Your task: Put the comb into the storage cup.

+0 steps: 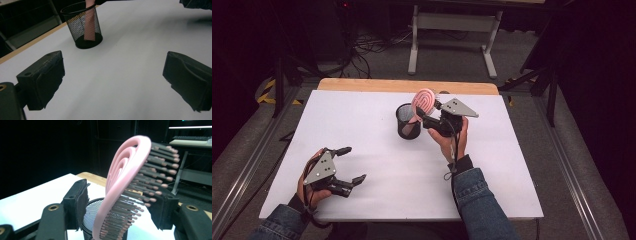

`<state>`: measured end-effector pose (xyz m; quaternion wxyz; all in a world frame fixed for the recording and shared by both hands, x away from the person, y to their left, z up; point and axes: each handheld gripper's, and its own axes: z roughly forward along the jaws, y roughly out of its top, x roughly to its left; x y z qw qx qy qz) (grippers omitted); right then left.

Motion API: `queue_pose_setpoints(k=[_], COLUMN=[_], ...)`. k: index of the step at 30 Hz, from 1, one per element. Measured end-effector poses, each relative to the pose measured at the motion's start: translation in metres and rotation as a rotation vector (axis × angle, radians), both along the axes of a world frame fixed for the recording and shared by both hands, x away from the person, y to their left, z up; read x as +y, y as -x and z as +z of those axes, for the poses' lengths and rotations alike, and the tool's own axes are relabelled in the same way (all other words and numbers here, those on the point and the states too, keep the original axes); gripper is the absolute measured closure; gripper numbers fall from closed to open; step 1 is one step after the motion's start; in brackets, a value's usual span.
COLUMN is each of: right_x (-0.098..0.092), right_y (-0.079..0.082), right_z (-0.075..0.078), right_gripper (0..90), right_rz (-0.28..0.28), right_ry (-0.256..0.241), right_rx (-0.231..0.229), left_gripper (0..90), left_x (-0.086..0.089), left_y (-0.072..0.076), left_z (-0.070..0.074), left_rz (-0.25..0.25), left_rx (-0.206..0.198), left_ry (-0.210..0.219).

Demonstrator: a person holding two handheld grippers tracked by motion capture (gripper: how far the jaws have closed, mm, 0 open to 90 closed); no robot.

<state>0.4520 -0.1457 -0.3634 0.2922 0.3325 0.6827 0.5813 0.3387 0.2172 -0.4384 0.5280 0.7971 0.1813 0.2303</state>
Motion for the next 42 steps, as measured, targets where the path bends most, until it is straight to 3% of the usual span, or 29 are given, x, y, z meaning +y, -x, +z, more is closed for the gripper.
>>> queue_pose_setpoints(k=[12,25,30,42], right_x=[-0.007,-0.009,-0.01,-0.007], right_y=[0.005,0.008,0.008,0.007], right_z=[0.012,0.017,0.018,0.018], right_gripper=[32.4,27.7,22.6,7.9], right_rz=[-0.017,-0.015,-0.037,-0.085], right_ry=[0.033,0.075,0.078,0.145], right_rx=[-0.039,-0.048,-0.05,-0.065], left_gripper=[4.7,4.7,4.7,5.0], left_x=[0.001,0.002,0.002,0.002], left_y=[0.0,0.0,0.0,0.001], left_z=[0.001,0.002,0.002,0.003], left_rz=[0.005,0.007,0.006,0.007], left_rx=[-0.006,-0.007,-0.007,-0.011], left_ry=[0.002,-0.001,-0.003,-0.002])
